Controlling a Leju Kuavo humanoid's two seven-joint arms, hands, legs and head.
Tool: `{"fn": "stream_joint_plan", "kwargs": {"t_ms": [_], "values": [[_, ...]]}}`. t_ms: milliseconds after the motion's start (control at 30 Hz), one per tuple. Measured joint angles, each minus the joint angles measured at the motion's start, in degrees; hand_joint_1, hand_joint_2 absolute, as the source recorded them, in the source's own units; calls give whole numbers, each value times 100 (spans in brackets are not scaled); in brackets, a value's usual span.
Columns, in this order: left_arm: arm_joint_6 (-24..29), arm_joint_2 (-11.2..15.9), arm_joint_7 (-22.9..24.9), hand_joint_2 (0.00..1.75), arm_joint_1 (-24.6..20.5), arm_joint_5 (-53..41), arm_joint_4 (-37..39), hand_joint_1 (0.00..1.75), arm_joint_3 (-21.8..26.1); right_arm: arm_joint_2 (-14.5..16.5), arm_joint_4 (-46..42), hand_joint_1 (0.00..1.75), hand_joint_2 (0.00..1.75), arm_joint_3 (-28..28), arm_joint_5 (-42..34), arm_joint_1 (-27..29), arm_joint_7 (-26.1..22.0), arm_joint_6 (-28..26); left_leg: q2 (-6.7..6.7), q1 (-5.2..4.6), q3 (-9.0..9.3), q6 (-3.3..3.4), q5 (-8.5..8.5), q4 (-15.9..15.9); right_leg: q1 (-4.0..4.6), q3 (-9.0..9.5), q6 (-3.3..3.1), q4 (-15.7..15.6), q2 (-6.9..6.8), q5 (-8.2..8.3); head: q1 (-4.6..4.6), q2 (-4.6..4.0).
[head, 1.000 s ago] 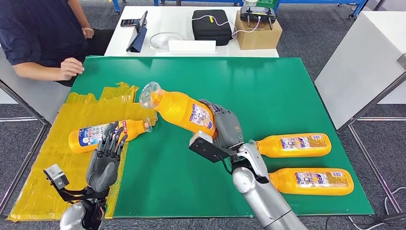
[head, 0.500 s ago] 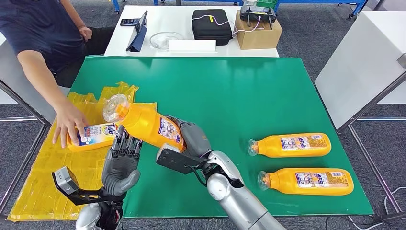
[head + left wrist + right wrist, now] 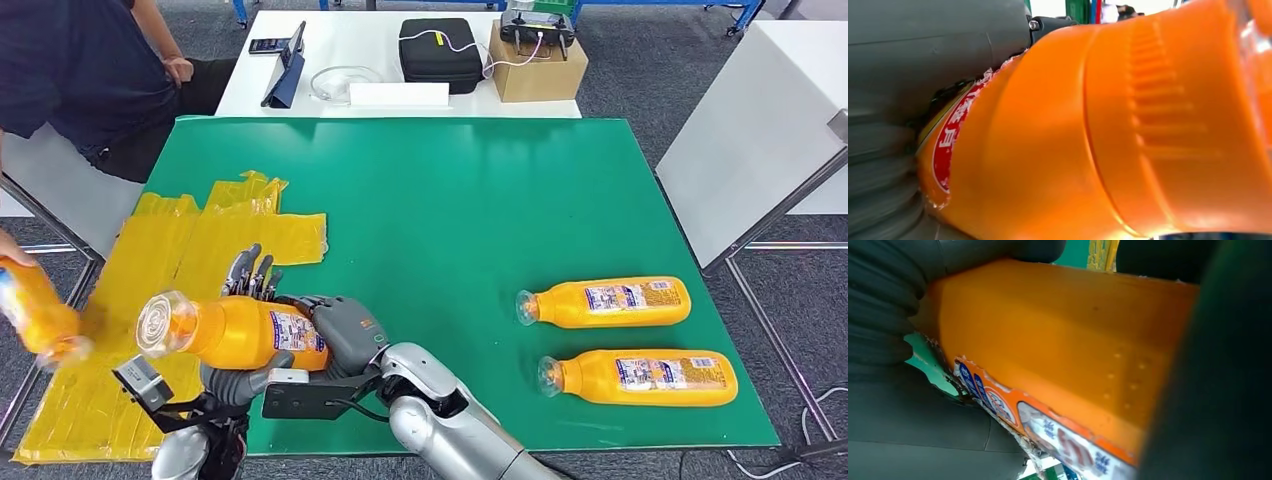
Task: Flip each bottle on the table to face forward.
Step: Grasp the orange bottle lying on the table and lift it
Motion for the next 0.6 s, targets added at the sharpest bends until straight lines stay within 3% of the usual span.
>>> {"fn": "stream_joint_plan", "kwargs": {"t_ms": [67,200,600], "values": [[205,0,-23,175,15,-214,-1,0,0,-11,5,175,175,82,-16,-27,15,8,0,0,0,0,0,0,-3,0,0,0,0,0,1,0],[495,-1,-96,175,65,-536,-1,175,2,-62,14,175,175,231,-40,-75,21,11,0,-2,0,0,0,0,-5,0,2,-1,0,2,1,0],[500,-7,-304,175,166,-590,-22,175,62,-113,42,175,175,402,-134,-121,62,-30,4,-2,0,-1,0,0,-1,-5,2,-1,4,1,-1,0]]}}
